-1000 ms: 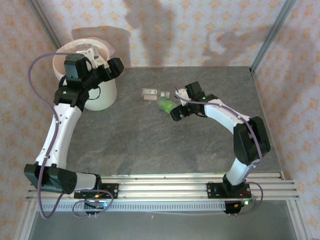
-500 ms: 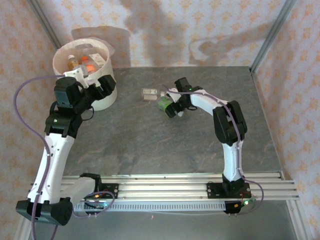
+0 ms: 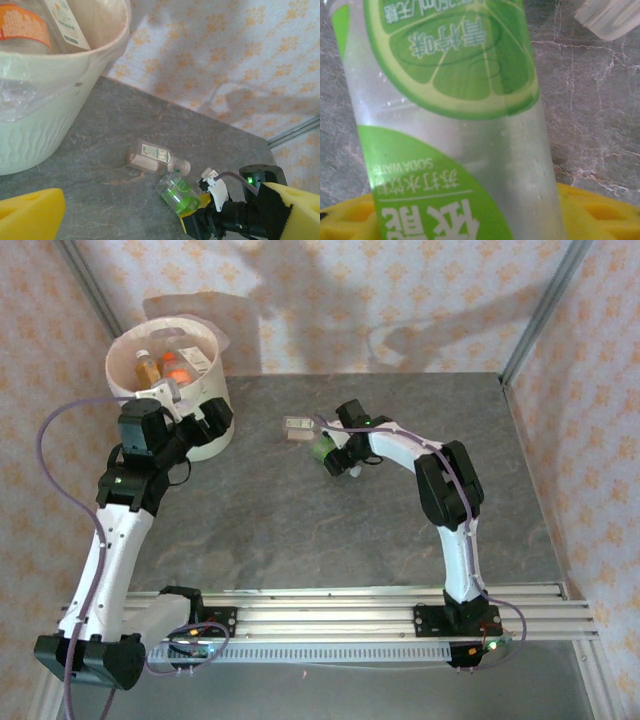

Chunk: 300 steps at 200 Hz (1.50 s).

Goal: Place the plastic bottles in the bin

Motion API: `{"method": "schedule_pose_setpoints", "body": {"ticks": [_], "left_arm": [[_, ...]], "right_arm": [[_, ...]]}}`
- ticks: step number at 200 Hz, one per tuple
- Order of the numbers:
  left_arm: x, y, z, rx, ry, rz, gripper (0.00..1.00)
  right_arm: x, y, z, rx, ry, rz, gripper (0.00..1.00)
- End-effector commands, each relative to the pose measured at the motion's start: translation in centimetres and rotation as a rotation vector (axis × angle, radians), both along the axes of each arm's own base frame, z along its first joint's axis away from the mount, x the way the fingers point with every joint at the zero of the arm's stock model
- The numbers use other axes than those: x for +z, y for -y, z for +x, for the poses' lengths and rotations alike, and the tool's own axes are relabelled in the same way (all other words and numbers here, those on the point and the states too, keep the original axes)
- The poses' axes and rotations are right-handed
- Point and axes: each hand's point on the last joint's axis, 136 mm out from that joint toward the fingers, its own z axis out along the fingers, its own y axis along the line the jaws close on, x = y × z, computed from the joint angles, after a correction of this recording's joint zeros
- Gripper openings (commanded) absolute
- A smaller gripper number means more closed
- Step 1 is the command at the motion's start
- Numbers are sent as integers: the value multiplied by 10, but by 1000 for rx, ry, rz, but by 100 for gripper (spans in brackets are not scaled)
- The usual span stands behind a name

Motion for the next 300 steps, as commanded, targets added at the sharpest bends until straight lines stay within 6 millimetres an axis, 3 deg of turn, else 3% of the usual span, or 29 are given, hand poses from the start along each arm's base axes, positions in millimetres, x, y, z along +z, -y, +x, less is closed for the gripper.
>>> {"method": "schedule_pose_setpoints", "body": {"ticks": [1, 27, 65, 89, 154, 181, 244, 271, 300], "left_arm": [[6, 9, 3, -55, 20, 5, 100], [1, 13, 4, -66, -3, -37, 100], [-17, 36, 14, -97, 5, -262, 100], [-26, 55, 14, -133, -27, -258, 100], [-26, 114, 20, -237, -20, -295, 100], [-27, 140, 23, -294, -28, -296, 100], [-16, 203, 24, -470, -22, -250, 100], [-14, 223, 26, -520, -23, -268, 100], [-20, 231, 29, -522, -38, -257, 100]], "right_arm": [[12, 2, 4, -61, 45, 0, 56], [34, 8, 9, -143, 112, 6, 43], [61, 17, 3, -254, 186, 96, 31], [83, 22, -9, -306, 231, 174, 29], [149, 34, -57, -331, 340, 414, 26], [178, 28, -72, -280, 384, 521, 26], [212, 1, -97, -132, 421, 548, 25], [220, -15, -106, -67, 413, 572, 25], [229, -27, -109, -37, 412, 618, 25]]}}
